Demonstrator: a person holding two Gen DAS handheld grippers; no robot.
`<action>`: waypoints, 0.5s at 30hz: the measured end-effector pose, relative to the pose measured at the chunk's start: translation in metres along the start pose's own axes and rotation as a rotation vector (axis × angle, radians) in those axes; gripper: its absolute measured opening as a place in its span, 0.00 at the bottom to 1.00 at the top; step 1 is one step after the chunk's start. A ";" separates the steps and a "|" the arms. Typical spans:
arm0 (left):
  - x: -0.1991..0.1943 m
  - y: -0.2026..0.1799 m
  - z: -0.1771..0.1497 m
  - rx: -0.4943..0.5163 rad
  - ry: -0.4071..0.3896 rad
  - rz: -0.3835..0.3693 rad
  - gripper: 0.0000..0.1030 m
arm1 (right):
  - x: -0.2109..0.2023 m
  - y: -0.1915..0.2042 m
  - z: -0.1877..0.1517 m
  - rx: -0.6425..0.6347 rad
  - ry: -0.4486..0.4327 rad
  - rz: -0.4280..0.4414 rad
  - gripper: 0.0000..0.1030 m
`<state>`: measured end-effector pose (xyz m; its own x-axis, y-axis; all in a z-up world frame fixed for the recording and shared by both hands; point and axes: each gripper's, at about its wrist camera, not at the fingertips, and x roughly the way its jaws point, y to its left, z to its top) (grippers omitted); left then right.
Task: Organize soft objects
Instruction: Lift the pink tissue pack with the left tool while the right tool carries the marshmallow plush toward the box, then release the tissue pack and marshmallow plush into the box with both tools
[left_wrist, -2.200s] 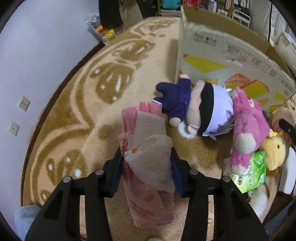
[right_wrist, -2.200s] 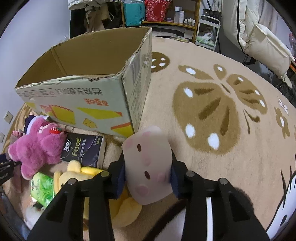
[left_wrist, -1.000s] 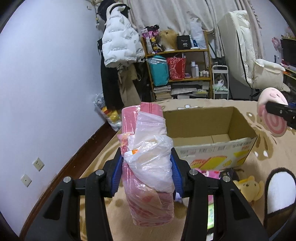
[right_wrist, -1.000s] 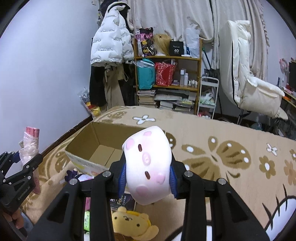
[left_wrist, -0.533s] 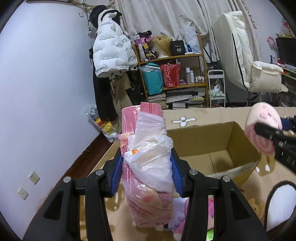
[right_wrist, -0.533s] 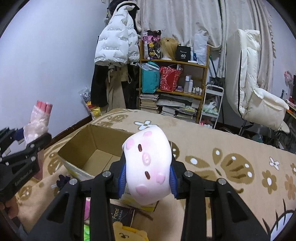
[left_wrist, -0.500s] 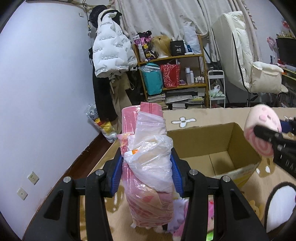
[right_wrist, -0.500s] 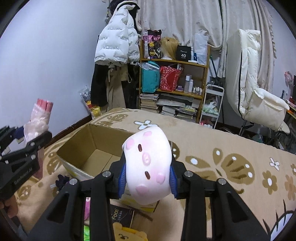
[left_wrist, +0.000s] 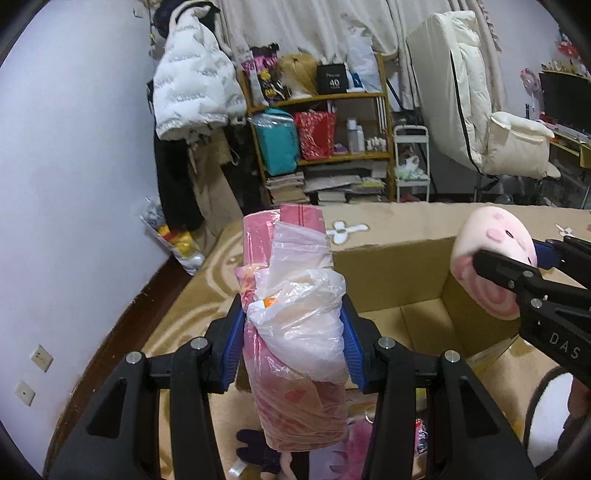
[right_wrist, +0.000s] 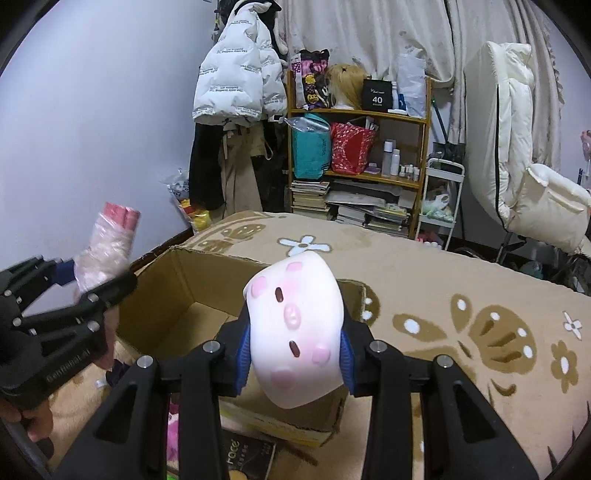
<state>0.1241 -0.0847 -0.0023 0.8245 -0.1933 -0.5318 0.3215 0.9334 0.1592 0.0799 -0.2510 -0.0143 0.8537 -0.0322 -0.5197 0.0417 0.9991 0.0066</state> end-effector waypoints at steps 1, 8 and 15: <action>0.003 -0.001 0.001 0.002 0.005 -0.006 0.44 | 0.002 0.000 0.000 0.004 0.001 0.005 0.40; 0.017 -0.003 0.000 0.004 0.042 -0.019 0.47 | 0.009 -0.004 -0.004 0.056 0.023 0.048 0.44; 0.022 0.000 -0.003 -0.008 0.051 -0.012 0.69 | 0.015 -0.013 -0.007 0.105 0.053 0.059 0.50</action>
<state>0.1407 -0.0885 -0.0167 0.7959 -0.1894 -0.5750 0.3277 0.9334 0.1462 0.0885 -0.2640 -0.0286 0.8276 0.0310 -0.5604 0.0485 0.9908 0.1264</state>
